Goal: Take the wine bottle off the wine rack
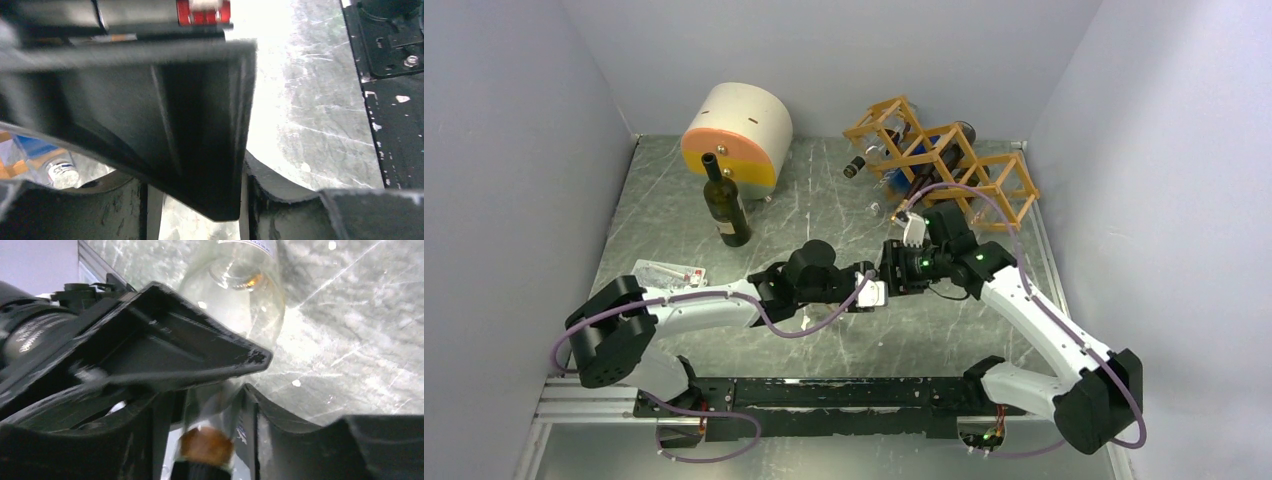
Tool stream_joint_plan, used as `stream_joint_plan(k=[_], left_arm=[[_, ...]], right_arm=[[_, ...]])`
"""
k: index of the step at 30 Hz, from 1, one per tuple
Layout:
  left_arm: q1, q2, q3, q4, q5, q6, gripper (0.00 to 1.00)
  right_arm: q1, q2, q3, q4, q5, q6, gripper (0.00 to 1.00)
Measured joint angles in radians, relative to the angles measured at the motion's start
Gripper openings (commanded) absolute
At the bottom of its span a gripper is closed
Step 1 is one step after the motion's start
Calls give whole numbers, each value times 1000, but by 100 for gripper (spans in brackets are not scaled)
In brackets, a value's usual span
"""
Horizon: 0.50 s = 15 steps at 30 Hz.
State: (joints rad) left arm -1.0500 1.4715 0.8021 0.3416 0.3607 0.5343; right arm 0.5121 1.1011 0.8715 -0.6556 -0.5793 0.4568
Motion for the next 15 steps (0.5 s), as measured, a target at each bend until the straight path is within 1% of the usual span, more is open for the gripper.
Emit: stream_joint_plan(k=[2,6,7,9,10,11,15], left_arm=[[2,-4,-3,11,-26,-8,9],[8,-25,-25,49,-71,-29,7],[8,-30,-30,55,-82,-35,7],[8,-35,-35,64,-103,-46,7],[9,-39,-39,69,-116,-53,7],[8,-43,-42,71,-132,-61,7],[16,-66,-46,73,-223,-120,7]], right_arm=[[0,-13,29,-6,-2,-6,68],[1,-86,94,-24,55,-5,82],[1,-106,119,-37,88,-1,84],[2,-149,206,-75,201,13,90],[2,-156,219,-77,217,14,93],[3,-177,259,-94,273,19,95],[2,-266,385,-153,479,39,100]])
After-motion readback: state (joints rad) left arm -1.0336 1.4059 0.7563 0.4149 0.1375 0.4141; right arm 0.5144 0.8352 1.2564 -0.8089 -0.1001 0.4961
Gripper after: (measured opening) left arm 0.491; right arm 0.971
